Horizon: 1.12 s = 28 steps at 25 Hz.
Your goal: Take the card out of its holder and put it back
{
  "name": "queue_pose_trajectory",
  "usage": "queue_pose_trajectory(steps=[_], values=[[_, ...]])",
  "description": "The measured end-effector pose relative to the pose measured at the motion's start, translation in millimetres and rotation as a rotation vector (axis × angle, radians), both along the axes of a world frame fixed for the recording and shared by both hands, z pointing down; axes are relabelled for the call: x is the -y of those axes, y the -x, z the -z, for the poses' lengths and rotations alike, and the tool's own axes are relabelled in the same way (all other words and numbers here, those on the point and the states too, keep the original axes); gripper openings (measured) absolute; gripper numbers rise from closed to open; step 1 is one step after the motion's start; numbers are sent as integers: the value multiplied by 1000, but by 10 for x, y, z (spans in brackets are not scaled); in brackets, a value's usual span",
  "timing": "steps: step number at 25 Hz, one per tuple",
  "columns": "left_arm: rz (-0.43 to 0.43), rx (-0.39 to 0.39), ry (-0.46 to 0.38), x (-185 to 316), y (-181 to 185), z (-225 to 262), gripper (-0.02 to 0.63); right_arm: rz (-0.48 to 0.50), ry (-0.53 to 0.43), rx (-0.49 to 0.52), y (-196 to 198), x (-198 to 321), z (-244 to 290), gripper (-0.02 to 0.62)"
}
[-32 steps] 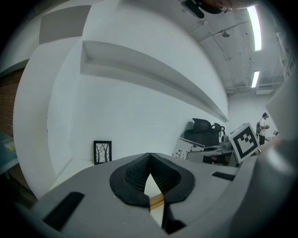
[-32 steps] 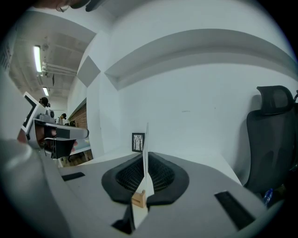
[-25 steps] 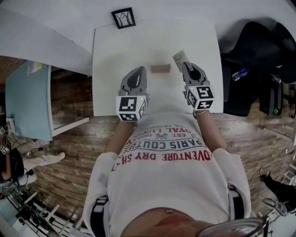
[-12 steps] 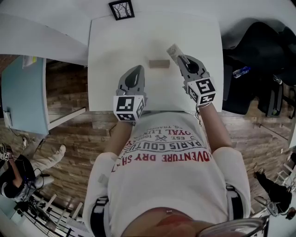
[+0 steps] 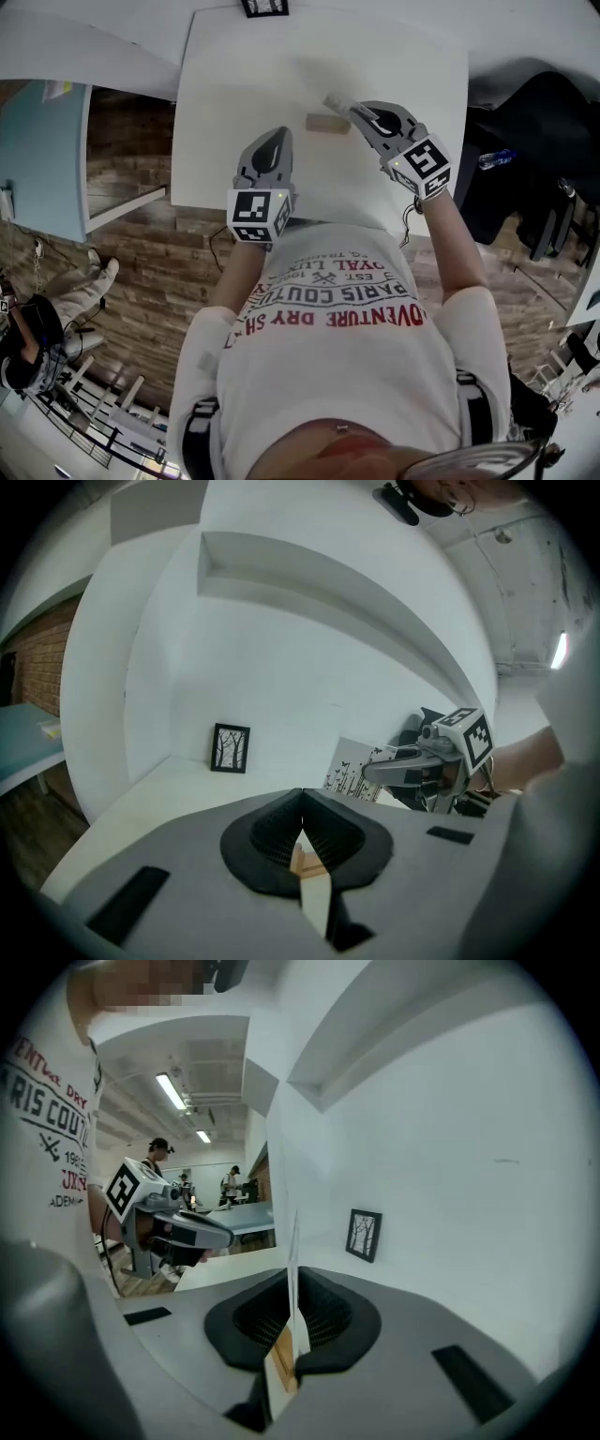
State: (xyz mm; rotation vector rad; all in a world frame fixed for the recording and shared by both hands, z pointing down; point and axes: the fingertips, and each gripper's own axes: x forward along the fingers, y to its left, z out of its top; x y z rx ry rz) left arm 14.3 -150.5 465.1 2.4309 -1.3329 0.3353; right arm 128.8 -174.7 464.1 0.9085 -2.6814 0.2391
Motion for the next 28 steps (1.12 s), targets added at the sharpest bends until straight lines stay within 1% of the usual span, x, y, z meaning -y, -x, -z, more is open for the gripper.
queue_pose_trajectory(steps=[5,9,13,17,28], values=[[46,-3,18,29,68,-94,25,185,20,-4,166,25,-115,34],[71,-1,35,19,90,-161,25,296,52,7,267,25,-208,34],[82,5,42,17,91,-191,25,390,60,-12,329,5,-270,34],[89,12,47,3,112,-221,25,427,55,-31,362,37,-302,34],[88,21,65,-12,168,-293,25,438,67,-20,414,101,-341,34]])
